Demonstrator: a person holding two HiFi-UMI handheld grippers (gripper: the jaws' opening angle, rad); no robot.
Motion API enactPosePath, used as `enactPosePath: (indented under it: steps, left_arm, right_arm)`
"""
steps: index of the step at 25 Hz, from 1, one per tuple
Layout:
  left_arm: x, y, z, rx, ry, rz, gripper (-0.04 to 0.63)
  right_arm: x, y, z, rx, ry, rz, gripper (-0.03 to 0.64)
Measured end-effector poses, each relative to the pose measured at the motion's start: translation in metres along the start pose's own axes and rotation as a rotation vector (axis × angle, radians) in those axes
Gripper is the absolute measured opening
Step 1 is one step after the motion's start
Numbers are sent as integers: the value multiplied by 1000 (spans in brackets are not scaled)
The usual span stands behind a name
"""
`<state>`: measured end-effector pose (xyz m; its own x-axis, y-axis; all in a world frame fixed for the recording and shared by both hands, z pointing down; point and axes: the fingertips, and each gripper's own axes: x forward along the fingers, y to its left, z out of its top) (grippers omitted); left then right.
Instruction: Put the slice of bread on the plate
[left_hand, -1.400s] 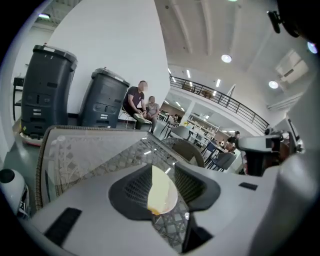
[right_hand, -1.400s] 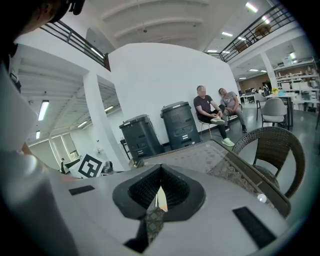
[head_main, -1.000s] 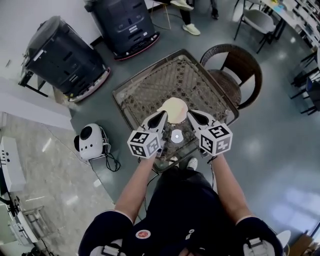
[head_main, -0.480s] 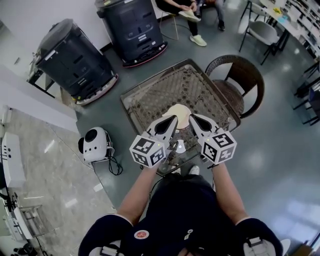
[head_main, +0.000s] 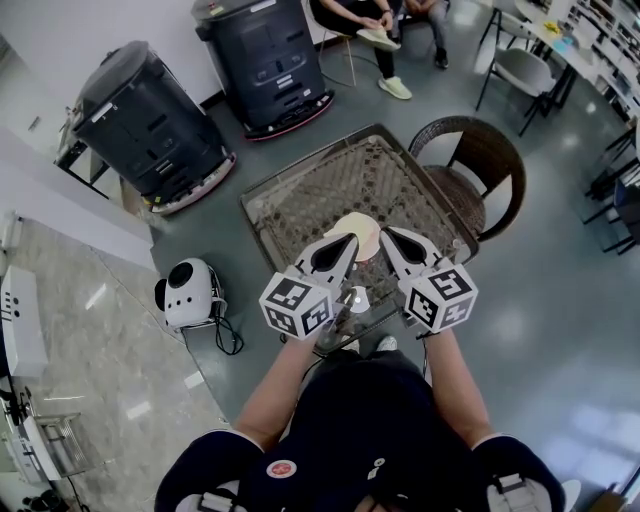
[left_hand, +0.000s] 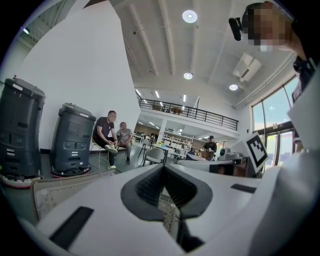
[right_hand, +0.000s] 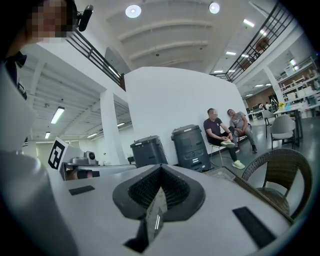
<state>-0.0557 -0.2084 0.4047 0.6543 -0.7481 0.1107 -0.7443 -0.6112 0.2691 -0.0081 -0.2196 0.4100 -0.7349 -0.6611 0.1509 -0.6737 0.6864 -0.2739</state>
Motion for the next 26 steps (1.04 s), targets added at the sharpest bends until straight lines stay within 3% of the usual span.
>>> enactPosePath:
  steps: [26]
  left_arm:
    - [3,-5,-1,-32,-6,-16,8]
  right_arm:
    - [0,-1,7,1,-5,11,6]
